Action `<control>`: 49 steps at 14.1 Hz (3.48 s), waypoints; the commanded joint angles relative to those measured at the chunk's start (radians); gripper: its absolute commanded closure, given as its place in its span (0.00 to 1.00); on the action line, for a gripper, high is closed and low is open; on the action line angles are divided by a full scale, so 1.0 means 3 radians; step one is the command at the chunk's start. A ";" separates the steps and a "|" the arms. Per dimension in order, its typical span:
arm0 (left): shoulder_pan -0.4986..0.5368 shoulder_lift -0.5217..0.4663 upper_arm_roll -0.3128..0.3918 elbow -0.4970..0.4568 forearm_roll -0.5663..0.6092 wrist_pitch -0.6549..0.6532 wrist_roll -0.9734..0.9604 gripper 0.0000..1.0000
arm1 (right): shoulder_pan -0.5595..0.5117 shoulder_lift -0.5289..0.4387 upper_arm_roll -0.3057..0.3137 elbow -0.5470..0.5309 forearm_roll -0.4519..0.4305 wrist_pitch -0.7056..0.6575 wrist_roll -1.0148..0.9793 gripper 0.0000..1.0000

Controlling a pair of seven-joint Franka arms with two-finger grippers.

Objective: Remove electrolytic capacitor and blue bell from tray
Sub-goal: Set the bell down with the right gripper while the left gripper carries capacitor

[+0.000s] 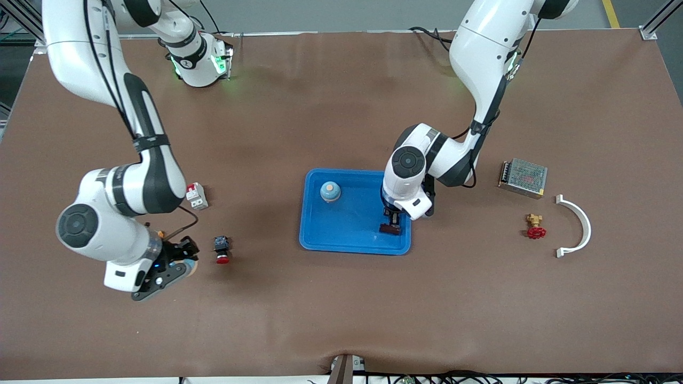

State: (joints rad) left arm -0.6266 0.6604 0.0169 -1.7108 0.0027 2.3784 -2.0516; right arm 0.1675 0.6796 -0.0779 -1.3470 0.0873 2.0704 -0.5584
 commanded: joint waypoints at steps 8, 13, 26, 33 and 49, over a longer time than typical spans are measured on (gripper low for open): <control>0.0212 -0.0550 -0.0026 0.0308 -0.0095 -0.1009 0.1340 1.00 | -0.0272 0.0204 0.0055 -0.0183 0.0021 0.0226 -0.0853 0.61; 0.0283 -0.0672 -0.0011 0.0324 -0.0106 -0.1158 0.2199 1.00 | -0.0333 0.0291 0.0055 -0.0270 0.0031 0.0257 -0.1002 0.61; 0.0764 -0.0943 -0.0016 -0.0070 0.0047 -0.1179 0.4419 1.00 | -0.0374 0.0542 0.0065 -0.0265 0.0087 0.0482 -0.0997 0.55; 0.1045 -0.1531 -0.0016 -0.1235 0.0052 -0.0340 0.5314 1.00 | -0.0374 0.0511 0.0070 -0.0204 0.0093 0.0462 -0.0931 0.00; 0.1388 -0.1670 -0.0021 -0.2417 0.0155 0.1255 0.6343 1.00 | 0.0433 -0.0061 0.0086 -0.0076 0.0318 -0.0249 0.2054 0.00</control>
State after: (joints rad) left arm -0.2153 0.1344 0.0159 -2.4290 0.0210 2.7082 -0.1496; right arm 0.2526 0.6930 -0.0455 -1.3539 0.1730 2.0122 -0.0543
